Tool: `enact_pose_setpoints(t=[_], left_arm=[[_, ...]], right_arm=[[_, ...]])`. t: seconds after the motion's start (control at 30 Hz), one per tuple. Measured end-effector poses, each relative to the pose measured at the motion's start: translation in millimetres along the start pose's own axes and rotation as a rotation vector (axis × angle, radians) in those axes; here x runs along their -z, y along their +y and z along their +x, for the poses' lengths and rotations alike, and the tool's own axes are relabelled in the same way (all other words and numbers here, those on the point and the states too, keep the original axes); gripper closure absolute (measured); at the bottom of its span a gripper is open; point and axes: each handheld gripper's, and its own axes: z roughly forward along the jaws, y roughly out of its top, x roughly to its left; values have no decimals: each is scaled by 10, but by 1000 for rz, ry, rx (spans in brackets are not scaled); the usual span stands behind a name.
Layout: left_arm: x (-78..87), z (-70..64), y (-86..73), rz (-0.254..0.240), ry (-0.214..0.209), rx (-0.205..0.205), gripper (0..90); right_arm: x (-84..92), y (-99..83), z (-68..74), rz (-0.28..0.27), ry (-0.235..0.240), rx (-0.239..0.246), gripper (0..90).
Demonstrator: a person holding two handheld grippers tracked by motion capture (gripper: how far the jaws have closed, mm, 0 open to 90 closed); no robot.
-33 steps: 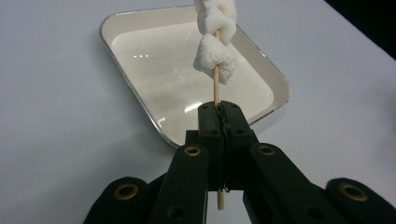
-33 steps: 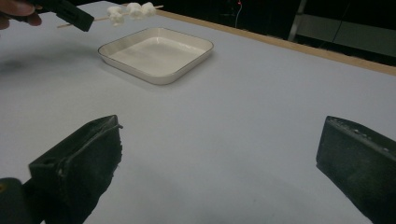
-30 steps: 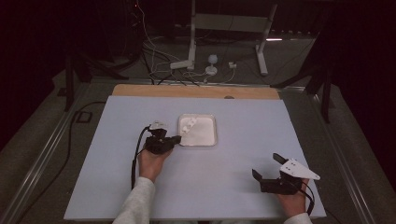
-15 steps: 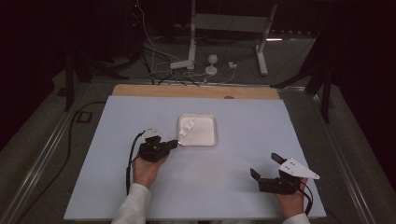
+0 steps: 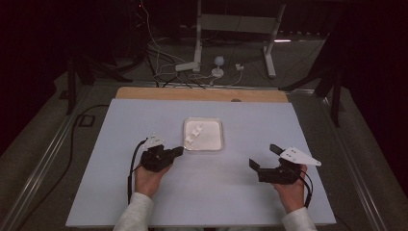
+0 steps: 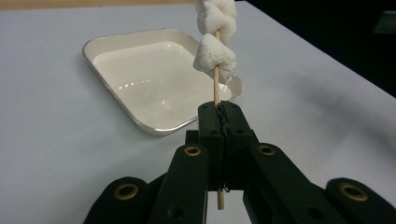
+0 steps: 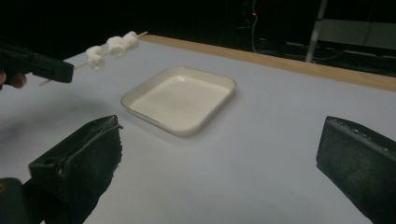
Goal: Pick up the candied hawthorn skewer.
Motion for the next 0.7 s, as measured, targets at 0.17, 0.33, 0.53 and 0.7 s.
enact_pose_setpoints(t=[0.17,0.33,0.53,0.7], left_arm=[[20,-2,-2,-21,-14,-11,900],[43,19,4,-35,-16,-8,900],[61,29,5,-52,-17,-10,900],[61,5,5,-57,-30,-25,900]], right_arm=[[-188,217,34,-4,56,-25,1],[-384,416,83,7,98,-29,2],[-611,583,155,48,118,-46,2],[-789,654,217,53,167,-65,2]])
